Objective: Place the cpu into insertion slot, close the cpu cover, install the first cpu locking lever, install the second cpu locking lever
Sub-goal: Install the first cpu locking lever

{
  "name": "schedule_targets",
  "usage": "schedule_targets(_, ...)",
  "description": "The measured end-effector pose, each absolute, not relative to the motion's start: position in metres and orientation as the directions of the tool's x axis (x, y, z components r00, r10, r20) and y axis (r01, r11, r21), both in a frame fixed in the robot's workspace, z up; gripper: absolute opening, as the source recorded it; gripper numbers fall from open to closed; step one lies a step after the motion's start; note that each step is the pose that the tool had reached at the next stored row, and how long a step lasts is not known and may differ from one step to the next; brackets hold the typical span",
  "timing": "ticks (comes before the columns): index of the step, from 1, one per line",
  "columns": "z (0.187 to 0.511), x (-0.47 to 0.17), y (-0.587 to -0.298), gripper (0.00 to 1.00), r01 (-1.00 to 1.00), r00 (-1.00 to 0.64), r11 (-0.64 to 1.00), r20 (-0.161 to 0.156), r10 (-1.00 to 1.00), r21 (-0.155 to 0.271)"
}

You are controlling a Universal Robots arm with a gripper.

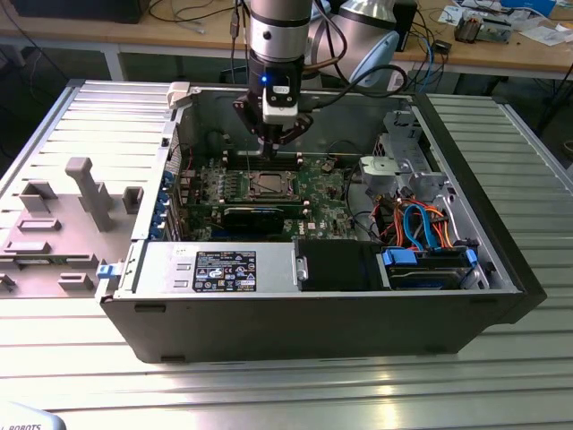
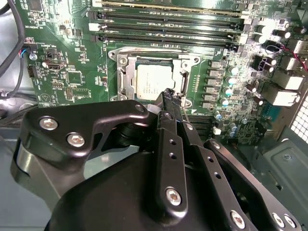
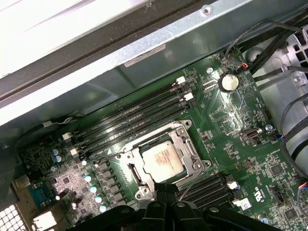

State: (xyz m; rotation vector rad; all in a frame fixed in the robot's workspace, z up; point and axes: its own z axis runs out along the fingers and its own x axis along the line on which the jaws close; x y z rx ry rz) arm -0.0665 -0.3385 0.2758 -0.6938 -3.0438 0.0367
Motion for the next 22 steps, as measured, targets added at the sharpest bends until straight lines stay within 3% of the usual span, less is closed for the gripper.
schedule_targets(22, 0.2758, -0.0665, -0.3386, 0.11, 0.352, -0.936, 0.936, 0.014, 0.352, -0.026)
